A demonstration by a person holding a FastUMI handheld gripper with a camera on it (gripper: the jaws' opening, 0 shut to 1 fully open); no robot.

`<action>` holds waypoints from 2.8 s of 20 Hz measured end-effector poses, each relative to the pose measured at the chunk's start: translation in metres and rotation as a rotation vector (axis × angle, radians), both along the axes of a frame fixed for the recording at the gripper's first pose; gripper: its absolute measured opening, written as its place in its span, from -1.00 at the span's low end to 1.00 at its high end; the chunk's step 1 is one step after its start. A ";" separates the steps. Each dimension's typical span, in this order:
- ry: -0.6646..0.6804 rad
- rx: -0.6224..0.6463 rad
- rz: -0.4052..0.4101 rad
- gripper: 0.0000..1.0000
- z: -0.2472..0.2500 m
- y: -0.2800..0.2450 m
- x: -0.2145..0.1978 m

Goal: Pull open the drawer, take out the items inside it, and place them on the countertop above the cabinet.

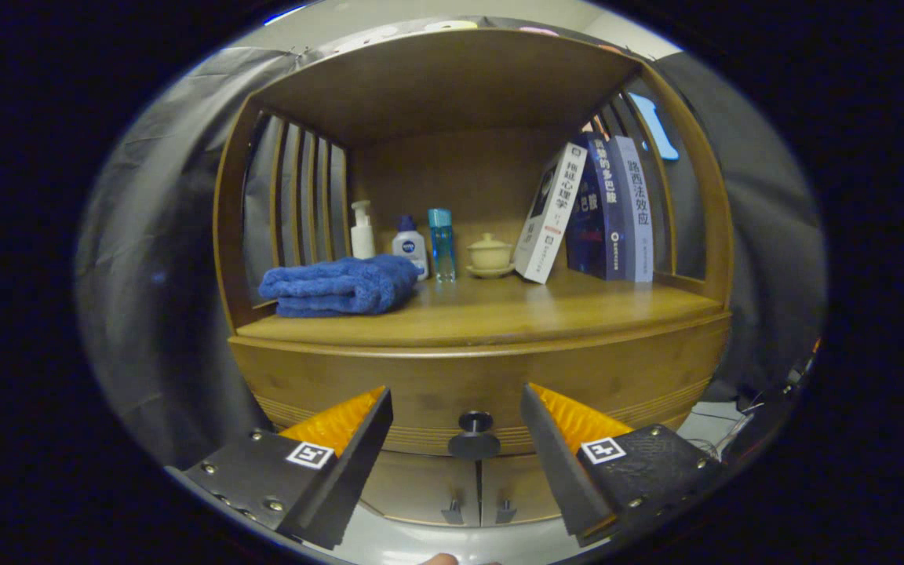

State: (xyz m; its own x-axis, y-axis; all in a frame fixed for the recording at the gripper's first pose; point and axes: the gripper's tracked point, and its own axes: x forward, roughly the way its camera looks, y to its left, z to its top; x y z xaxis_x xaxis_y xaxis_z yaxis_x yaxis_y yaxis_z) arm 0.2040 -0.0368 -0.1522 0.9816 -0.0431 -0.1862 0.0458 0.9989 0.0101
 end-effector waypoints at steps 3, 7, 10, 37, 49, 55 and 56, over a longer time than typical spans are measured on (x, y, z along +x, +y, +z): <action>0.043 0.004 -0.026 0.89 -0.026 -0.008 0.016; 0.073 -0.022 -0.056 0.34 -0.043 -0.017 0.021; 0.050 -0.012 -0.039 0.03 -0.041 -0.009 0.016; 0.034 -0.042 -0.100 -0.32 -0.042 -0.001 -0.096; 0.036 -0.059 -0.110 -0.32 -0.048 0.007 -0.151; 0.022 -0.038 -0.124 -0.32 -0.049 0.009 -0.161; 0.022 -0.040 -0.121 -0.32 -0.050 0.008 -0.161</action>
